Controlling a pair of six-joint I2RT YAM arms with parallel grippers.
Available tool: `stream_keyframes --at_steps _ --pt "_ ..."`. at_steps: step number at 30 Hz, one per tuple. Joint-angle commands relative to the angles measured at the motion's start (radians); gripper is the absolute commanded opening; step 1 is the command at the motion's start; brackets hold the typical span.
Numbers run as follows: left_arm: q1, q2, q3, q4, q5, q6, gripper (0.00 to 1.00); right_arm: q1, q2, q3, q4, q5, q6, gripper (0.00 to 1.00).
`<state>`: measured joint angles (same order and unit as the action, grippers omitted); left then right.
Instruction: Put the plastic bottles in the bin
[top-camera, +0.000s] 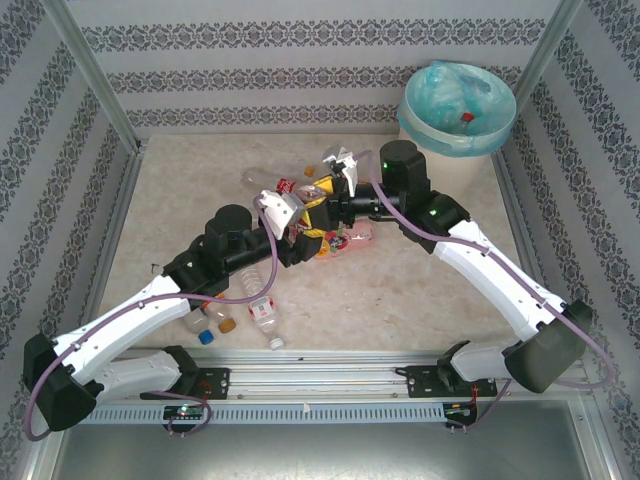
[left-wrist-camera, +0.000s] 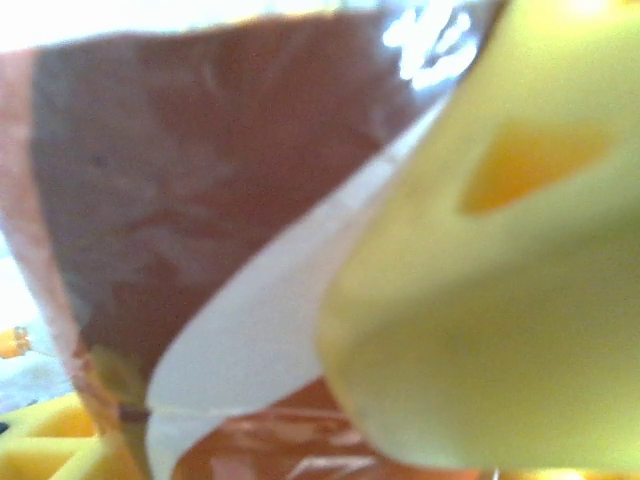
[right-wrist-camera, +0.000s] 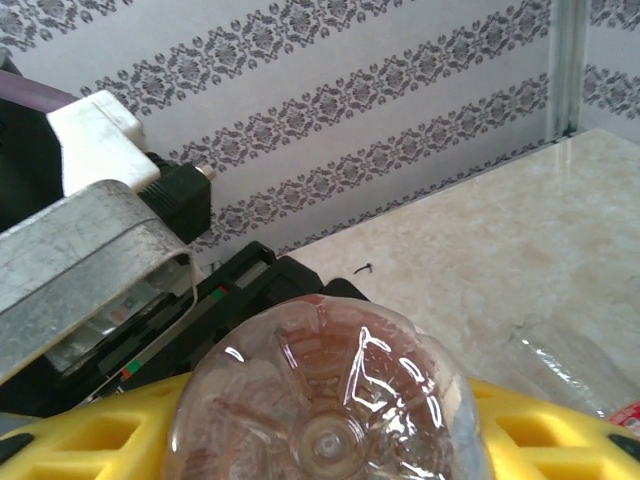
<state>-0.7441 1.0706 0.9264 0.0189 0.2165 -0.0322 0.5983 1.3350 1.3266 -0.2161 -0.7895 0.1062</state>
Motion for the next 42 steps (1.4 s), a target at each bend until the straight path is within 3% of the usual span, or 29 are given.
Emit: stream_keyframes --at_steps 1,6,10,15,21,29,42 --pt "0.011 -0.032 -0.011 0.070 -0.058 -0.002 0.73 0.003 -0.051 0.032 -0.023 0.103 -0.019 0.51" --pt "0.011 -0.056 -0.034 0.114 -0.079 -0.019 0.98 -0.014 -0.089 0.084 -0.068 0.267 -0.050 0.51" --pt "0.011 -0.040 -0.009 0.125 -0.067 -0.029 1.00 -0.031 -0.097 0.187 -0.134 0.477 -0.113 0.50" --pt "0.011 0.059 0.082 0.143 -0.074 -0.123 1.00 -0.086 -0.071 0.320 -0.096 0.879 -0.183 0.51" --pt "0.012 0.251 0.270 0.082 -0.011 -0.236 0.99 -0.271 0.074 0.470 -0.011 1.185 -0.225 0.50" --pt "0.012 0.335 0.365 -0.024 0.026 -0.293 0.97 -0.457 0.245 0.437 0.134 1.229 -0.197 0.50" --pt "0.012 0.340 0.332 -0.082 -0.001 -0.326 0.96 -0.583 0.484 0.472 0.149 1.144 -0.148 0.53"
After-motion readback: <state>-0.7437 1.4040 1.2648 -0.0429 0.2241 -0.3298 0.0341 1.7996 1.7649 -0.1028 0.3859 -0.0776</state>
